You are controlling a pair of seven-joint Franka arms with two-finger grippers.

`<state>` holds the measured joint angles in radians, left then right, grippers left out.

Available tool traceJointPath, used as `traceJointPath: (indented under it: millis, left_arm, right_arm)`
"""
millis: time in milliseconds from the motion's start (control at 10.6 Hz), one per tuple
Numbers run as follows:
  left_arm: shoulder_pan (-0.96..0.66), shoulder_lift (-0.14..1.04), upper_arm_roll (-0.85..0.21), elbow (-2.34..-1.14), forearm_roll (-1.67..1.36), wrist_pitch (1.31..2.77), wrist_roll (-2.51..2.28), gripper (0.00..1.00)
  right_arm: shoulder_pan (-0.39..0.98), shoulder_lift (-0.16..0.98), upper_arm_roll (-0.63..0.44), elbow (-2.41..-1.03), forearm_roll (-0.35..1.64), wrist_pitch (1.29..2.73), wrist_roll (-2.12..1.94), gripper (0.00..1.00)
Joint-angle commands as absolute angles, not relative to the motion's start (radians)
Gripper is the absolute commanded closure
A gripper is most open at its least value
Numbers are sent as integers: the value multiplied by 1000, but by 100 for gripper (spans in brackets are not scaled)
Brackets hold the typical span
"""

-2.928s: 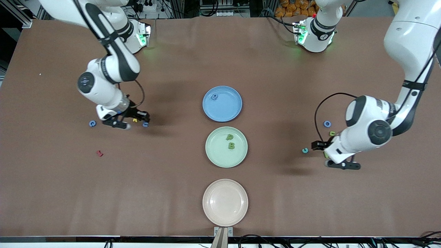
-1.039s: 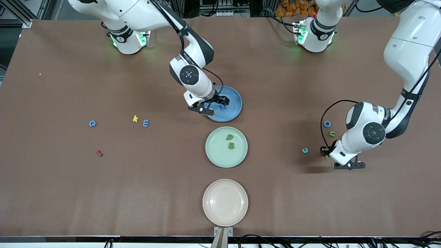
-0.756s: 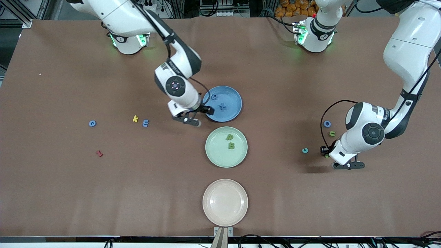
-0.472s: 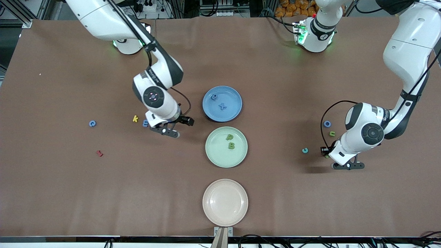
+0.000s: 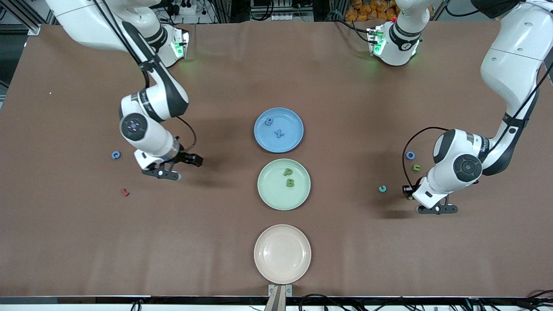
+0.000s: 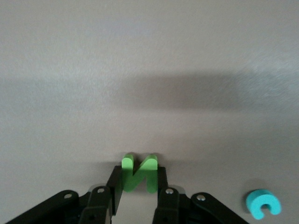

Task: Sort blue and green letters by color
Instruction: 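Place the green N on the green plate while the right gripper reaches blue E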

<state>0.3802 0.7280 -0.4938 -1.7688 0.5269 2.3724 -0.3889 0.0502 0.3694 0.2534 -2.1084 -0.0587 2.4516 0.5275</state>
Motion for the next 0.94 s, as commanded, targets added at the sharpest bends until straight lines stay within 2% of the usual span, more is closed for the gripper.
traceJointPath:
  millis: [0, 189, 661, 850]
  left_arm:
    - [368, 666, -613, -1766, 513, 2271, -475, 100]
    - [329, 664, -717, -1756, 494, 2249, -591, 100]
    - [50, 681, -716, -1698, 503, 2269, -799, 100]
    - [-3, 719, -712, -1671, 502, 2360, -873, 100]
  right_arm:
    - [-32, 291, 270, -2264, -78, 2574, 449, 0]
    - [-47, 310, 270, -2282, -78, 2579, 449, 0]
    - [-34, 344, 270, -2313, -77, 2604, 463, 0]
    - [-25, 350, 270, -2322, -77, 2620, 466, 0]
